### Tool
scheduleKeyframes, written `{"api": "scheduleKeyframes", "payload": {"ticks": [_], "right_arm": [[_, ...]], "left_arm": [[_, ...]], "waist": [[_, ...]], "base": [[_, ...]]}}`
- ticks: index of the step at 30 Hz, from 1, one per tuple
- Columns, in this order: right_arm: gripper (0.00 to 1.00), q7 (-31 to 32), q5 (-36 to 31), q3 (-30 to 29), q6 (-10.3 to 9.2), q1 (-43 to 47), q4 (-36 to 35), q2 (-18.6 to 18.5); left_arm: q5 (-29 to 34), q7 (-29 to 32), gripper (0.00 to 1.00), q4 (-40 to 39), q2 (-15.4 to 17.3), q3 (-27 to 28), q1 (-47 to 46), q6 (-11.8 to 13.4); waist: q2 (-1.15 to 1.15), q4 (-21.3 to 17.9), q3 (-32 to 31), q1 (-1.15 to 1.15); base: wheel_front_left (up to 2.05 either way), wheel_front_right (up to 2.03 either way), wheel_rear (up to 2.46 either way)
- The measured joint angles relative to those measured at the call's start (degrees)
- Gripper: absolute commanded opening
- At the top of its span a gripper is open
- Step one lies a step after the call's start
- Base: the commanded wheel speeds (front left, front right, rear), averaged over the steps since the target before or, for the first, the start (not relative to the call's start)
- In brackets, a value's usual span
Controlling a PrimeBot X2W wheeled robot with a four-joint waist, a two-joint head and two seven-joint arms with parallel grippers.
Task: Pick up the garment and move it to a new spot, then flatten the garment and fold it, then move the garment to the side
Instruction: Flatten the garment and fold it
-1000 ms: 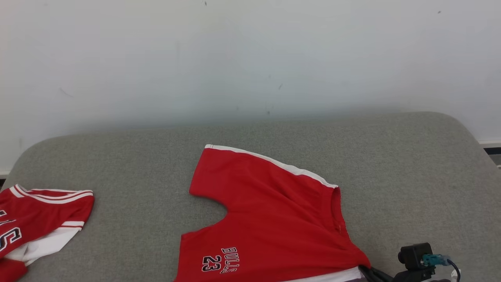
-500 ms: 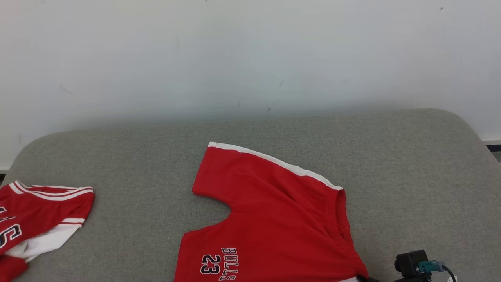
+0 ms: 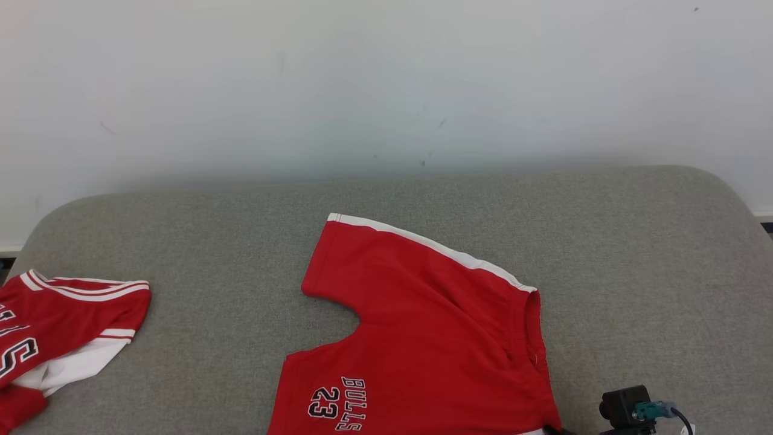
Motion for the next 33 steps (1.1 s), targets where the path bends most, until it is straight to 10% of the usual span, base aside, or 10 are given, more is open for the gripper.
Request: {"api": "scheduleKeyframes", "payload": {"ticks": [13, 25, 33], "right_arm": [[0.0, 5.2, -1.7, 1.7, 0.01, -13.4, -0.4, 2.8], [0.0, 15.8, -4.4, -0.3, -0.34, -54.3, 9.4, 9.1], [0.0, 2.1, -9.1, -6.0, -0.69, -77.3, 5.2, 9.2]], "left_arm": [[-0.6, 1.7, 0.0, -1.9, 1.4, 3.0, -9.6, -3.1], [-3.8, 11.6, 0.0, 5.2, 4.7, 13.1, -45.9, -5.6], [-2.0, 5.3, 0.0, -0.4, 3.8, 19.6, -65.3, -6.1]], "waist": [[0.0, -2.4, 3.0, 0.0], [0.01, -4.5, 10.9, 0.02], [0.0, -3.5, 17.5, 0.0]], "base": [[0.0, 0.0, 0.0], [0.0, 0.0, 0.0], [0.0, 0.0, 0.0]]}}
